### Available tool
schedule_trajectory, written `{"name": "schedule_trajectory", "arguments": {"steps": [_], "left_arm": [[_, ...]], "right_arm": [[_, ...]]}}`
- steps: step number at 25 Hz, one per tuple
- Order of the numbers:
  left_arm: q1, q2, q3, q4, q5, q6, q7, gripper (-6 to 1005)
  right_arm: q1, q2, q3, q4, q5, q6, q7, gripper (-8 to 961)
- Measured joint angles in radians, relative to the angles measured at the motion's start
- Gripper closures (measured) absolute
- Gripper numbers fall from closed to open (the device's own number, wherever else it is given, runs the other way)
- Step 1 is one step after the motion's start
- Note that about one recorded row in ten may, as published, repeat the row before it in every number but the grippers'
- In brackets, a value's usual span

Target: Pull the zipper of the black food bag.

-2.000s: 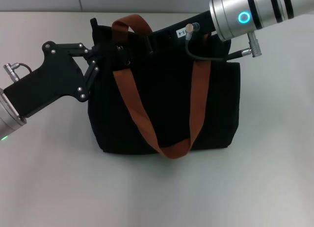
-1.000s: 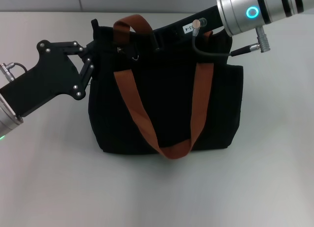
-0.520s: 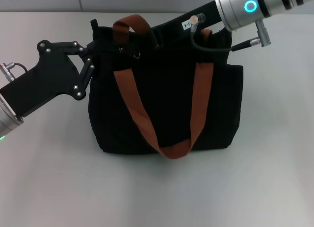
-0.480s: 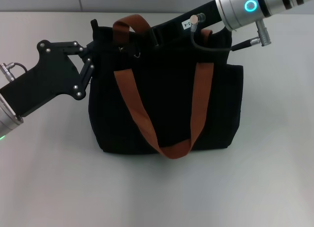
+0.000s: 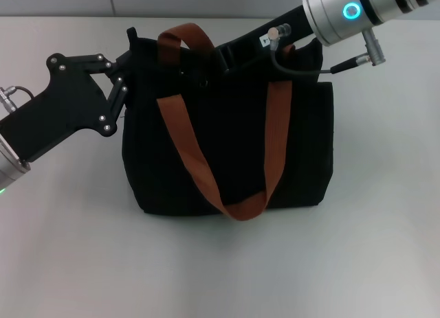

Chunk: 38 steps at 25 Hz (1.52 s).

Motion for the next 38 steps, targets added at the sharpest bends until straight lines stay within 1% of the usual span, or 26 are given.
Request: {"name": "schedule_trajectory", "arguments": {"steps": [5,6,10,11,15,16,28,35,38], "left_arm": [[0.001,0.000,-0.001,0.000,-0.001,0.000,0.000,951],[0.002,0.000,-0.001,0.000,-0.002,-0.001,0.000,951],[0.002,0.000,-0.001,0.000,-0.004,-0.001,-0.001,951],[0.002,0.000,-0.001,0.000,-0.004,-0.001,-0.001,951],[0.002,0.000,-0.001,0.000,-0.005,-0.002,-0.001,950],[0.002,0.001,-0.001,0.000,-0.005,-0.002,-0.002,950],[-0.001,0.002,-0.001,0.000,-0.013,-0.009,-0.005,949],[-0.001,0.002,-0.001,0.000,-0.014,-0.009,-0.008,948],[-0.001,0.002,-0.001,0.000,-0.014,-0.009,-0.008,947]], "right_arm": [[-0.016,0.003,-0.002,-0.044,-0.040,0.001,0.033,948],[-0.033,0.003,-0.003,-0.069,-0.046,-0.001,0.044,948],[-0.061,0.003,-0.003,-0.113,-0.051,-0.006,0.056,948],[-0.082,0.003,-0.003,-0.149,-0.060,-0.013,0.067,948],[-0.109,0.003,-0.002,-0.190,-0.070,-0.020,0.079,947],[-0.130,0.003,0.000,-0.215,-0.073,-0.027,0.085,947],[-0.226,0.001,0.016,-0.308,-0.076,-0.045,0.094,945],[-0.283,0.002,0.063,-0.379,-0.099,-0.071,0.096,944],[-0.293,0.002,0.074,-0.386,-0.099,-0.076,0.096,944]]}}
